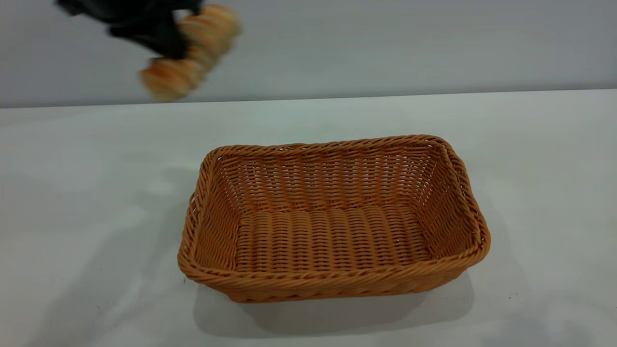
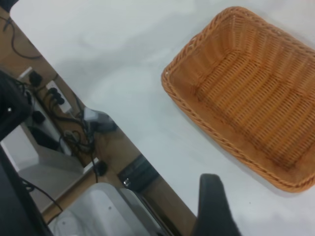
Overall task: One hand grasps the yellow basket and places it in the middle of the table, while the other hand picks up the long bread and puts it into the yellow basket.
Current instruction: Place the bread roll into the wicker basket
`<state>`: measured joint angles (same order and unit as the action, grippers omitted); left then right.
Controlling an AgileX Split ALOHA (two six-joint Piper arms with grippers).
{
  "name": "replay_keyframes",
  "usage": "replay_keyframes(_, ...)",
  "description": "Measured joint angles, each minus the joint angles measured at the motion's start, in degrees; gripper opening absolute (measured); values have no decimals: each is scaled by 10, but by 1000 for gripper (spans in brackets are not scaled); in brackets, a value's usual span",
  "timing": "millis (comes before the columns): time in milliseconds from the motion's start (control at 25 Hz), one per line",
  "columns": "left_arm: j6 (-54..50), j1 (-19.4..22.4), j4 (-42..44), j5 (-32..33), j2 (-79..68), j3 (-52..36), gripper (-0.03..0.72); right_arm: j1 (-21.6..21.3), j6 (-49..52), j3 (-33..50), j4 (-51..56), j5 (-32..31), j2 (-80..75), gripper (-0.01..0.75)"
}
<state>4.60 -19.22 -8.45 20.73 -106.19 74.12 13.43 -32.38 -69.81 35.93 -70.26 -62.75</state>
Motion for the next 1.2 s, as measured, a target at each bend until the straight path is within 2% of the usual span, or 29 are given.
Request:
replay_keyframes(200, 5, -85, -8, -7, -14, 0, 51, 0, -7, 0, 13, -5, 0, 557)
replay_keyframes(360, 5, -122, -9, -19, -45, 0, 51, 0, -12, 0, 20, -5, 0, 557)
replay_keyframes(520, 4, -144, -9, -23, -92, 0, 51, 0, -12, 0, 22, -5, 0, 557)
replay_keyframes(800, 4, -153, -16, -34, -144, 0, 57, 0, -12, 0, 22, -5, 0, 557)
replay_keyframes(920, 9, -154, -19, -37, -143, 0, 123, 0, -12, 0, 22, -5, 1, 557)
replay_keyframes(1200, 18, -158, -20, -21, -129, 0, 495, 0, -14, 0, 22, -5, 1, 557)
